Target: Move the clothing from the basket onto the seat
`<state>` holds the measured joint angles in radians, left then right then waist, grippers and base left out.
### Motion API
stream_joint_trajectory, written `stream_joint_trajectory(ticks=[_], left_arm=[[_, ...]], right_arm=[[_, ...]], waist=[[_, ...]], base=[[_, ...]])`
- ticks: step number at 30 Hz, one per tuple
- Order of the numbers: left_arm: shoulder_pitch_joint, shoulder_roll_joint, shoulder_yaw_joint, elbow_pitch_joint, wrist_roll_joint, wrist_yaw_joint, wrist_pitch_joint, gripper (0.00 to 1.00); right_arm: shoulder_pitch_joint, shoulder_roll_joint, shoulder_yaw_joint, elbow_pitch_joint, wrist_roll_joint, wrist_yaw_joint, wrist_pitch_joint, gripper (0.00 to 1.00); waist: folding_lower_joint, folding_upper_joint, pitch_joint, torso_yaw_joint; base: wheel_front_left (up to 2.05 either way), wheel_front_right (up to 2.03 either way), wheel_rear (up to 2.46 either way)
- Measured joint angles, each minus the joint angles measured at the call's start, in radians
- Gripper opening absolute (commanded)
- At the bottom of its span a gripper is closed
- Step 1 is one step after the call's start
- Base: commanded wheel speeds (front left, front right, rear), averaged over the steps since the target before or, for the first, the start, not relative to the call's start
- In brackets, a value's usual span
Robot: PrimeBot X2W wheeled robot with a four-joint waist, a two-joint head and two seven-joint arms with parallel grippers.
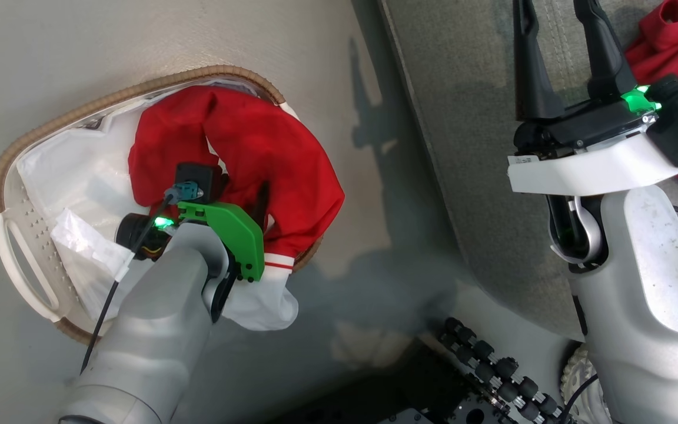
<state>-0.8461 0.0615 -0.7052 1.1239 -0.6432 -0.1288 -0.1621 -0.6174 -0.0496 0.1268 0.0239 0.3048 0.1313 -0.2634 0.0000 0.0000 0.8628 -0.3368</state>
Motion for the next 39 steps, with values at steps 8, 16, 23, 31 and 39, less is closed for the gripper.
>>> stream_joint_trajectory(ticks=[8,16,23,31,39], left_arm=[[-0.001,0.011,-0.1,-0.029,-0.094,0.0,0.062,1.0],[-0.013,0.028,-0.203,-0.03,-0.163,0.0,0.099,0.0],[-0.013,0.055,-0.243,-0.032,-0.209,0.0,0.027,0.0],[0.048,0.046,-0.274,-0.035,-0.265,0.0,-0.061,0.0],[0.135,0.039,-0.281,-0.058,-0.289,0.0,-0.096,0.0]], right_arm=[[0.0,0.0,-0.005,-0.021,-0.013,0.0,0.0,1.0],[-0.002,0.0,0.001,-0.024,-0.015,0.0,0.0,1.0],[-0.01,0.0,0.016,0.003,-0.002,0.0,0.0,1.0],[0.03,0.001,0.016,0.063,-0.026,0.0,0.0,1.0],[0.099,0.001,0.018,0.135,-0.046,0.0,0.0,1.0]], waist=[[0.0,0.0,0.009,0.007],[0.0,0.0,0.004,0.01],[0.0,0.0,-0.027,0.001],[0.0,0.0,-0.117,0.017],[0.0,0.0,-0.244,0.053]], base=[[0.0,0.0,0.0],[0.0,0.0,0.0],[0.0,0.0,0.0],[0.0,0.0,0.0],[0.0,0.0,0.0]])
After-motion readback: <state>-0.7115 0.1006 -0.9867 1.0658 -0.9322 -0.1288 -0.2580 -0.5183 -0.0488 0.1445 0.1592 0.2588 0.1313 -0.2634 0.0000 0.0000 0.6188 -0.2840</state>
